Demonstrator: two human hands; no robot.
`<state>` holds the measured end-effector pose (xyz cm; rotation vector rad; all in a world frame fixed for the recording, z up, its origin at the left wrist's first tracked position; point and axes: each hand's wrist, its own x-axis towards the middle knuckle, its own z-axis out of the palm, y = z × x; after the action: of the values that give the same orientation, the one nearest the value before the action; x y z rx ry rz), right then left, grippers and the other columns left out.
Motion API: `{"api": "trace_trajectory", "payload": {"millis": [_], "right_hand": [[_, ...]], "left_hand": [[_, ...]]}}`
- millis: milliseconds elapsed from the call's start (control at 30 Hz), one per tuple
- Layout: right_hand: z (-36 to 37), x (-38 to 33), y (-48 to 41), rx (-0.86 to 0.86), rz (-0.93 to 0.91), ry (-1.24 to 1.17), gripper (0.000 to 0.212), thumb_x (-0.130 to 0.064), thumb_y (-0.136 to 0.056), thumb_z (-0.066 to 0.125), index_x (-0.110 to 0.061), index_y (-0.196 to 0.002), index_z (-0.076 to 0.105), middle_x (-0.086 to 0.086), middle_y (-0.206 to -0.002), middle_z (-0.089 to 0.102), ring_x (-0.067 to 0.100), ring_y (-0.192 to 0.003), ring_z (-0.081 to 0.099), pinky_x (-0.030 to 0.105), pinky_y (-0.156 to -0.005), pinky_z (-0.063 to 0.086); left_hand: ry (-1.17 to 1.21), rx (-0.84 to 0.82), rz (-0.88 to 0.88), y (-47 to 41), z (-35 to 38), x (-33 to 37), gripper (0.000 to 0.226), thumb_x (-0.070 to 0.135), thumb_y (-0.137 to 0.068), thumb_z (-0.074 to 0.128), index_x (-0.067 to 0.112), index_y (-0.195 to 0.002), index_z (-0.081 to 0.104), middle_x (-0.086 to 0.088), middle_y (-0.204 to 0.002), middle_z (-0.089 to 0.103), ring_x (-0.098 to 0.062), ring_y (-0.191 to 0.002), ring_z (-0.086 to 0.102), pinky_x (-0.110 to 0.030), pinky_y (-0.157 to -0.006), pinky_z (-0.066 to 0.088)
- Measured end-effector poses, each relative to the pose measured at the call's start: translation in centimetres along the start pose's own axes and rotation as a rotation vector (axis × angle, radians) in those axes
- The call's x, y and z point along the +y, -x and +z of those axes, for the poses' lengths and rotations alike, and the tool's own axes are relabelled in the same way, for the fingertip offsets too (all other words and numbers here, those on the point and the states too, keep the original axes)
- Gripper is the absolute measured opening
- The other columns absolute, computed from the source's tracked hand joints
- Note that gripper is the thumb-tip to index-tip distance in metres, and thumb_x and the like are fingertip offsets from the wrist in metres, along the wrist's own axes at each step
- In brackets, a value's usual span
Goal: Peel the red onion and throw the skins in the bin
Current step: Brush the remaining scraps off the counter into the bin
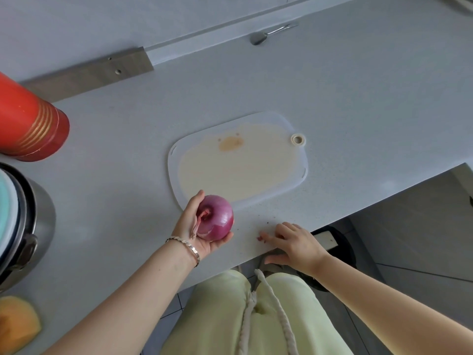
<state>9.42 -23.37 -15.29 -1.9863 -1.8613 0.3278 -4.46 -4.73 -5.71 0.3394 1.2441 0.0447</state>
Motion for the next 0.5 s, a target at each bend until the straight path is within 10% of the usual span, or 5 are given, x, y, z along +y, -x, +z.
{"api": "trace_trajectory", "payload": {"millis": [500], "right_hand": [[1.6, -0.4, 0.7, 0.180, -0.053, -0.202, 0.034, -0.027, -0.094, 0.048, -0.009, -0.077, 0.071, 0.003, -0.065, 0.052, 0.015, -0.061, 0.043, 0.022, -0.053, 0.041]], "left_hand": [[0.014, 0.042, -0.006, 0.9, 0.7, -2.1, 0.043, 0.052, -0.082, 0.060, 0.014, -0.102, 0.057, -0.014, -0.109, 0.061, -0.030, -0.083, 0.062, -0.034, -0.042, 0.055]]}}
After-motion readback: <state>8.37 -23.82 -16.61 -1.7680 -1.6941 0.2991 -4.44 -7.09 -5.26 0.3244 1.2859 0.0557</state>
